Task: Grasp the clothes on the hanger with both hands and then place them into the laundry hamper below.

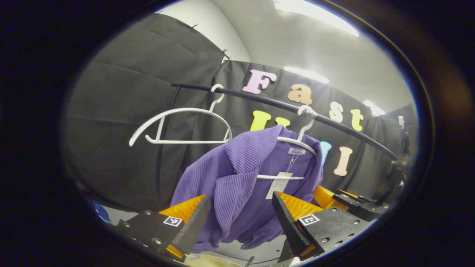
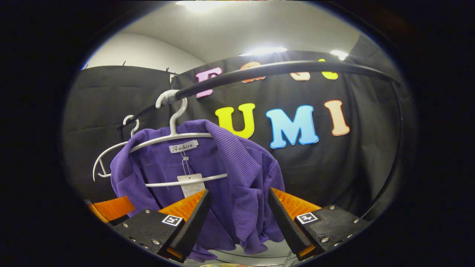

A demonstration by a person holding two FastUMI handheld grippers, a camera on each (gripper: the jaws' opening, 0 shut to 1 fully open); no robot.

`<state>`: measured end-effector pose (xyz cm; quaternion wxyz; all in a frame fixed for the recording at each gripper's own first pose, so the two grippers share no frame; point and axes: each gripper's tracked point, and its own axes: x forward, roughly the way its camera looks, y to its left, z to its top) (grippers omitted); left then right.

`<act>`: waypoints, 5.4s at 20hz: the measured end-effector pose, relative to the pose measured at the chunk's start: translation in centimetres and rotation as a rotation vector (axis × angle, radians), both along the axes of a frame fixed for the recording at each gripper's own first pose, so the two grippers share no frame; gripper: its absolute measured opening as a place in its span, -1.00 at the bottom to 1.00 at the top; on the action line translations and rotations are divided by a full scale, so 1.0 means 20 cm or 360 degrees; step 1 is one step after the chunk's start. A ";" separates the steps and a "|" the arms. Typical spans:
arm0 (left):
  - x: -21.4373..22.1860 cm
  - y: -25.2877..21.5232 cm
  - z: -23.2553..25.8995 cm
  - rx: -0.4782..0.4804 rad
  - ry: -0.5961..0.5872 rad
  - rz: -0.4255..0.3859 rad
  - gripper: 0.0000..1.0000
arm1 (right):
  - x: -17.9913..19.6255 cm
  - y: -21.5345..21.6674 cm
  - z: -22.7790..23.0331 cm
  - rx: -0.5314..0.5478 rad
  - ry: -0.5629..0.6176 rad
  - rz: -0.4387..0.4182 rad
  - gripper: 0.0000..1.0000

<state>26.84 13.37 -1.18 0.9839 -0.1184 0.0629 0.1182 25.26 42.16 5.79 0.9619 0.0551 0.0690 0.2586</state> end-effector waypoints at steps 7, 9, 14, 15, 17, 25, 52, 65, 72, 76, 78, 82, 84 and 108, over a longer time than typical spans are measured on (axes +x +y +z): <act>0.17 0.03 -0.02 0.0165 0.0031 0.0190 0.92 | 0.29 0.05 -0.13 -0.0073 -0.0002 0.0022 0.90; 0.21 0.04 -0.03 0.0249 0.0059 0.0256 1.00 | 0.37 0.05 -0.13 -0.0052 -0.0030 0.0011 0.91; 0.24 0.09 -0.02 0.0360 0.0084 0.0404 1.00 | 0.42 0.08 -0.16 0.0020 0.0008 0.0084 0.80; 0.23 0.11 -0.01 0.0387 0.0085 0.0446 0.69 | 0.41 0.09 -0.15 0.0029 0.0005 0.0105 0.71; 0.24 0.04 -0.03 0.0335 0.0106 0.0359 0.08 | 0.37 0.11 -0.15 0.0063 0.0037 0.0187 0.34; 0.26 0.01 -0.01 0.0102 -0.0051 0.0321 -0.94 | 0.33 0.15 -0.11 0.0243 0.0148 0.0446 -0.88; 0.04 0.40 0.62 -0.0013 -0.0475 0.0020 -0.99 | 0.15 -0.11 0.28 0.0155 -0.0290 -0.0044 -0.99; -0.05 0.81 0.53 -0.0014 -0.0424 0.0009 -0.99 | 0.02 -0.05 0.39 0.0145 -0.0398 -0.0175 -0.99; -0.11 0.79 0.32 0.0074 -0.0328 -0.0050 -0.89 | -0.03 -0.07 0.40 0.0067 -0.0433 -0.0228 -0.99; -0.12 0.68 0.24 0.0058 -0.0289 -0.0103 -0.89 | -0.05 -0.12 0.39 0.0034 -0.0447 -0.0239 -0.99; -0.12 0.63 0.19 0.0040 -0.0269 -0.0116 -0.89 | -0.04 -0.15 0.39 0.0039 -0.0444 -0.0242 -0.99; -0.14 0.52 0.12 -0.0010 -0.0255 -0.0138 -0.99 | -0.01 -0.21 0.37 0.0022 -0.0442 -0.0238 -0.99; -0.14 0.45 0.07 -0.0011 -0.0246 -0.0157 -0.99 | 0.00 -0.25 0.38 0.0028 -0.0444 -0.0232 -0.99; 0.15 -0.15 -0.04 0.0094 -0.0128 0.0035 -0.99 | 0.62 -0.85 0.13 -0.0144 -0.0525 -0.0229 -0.99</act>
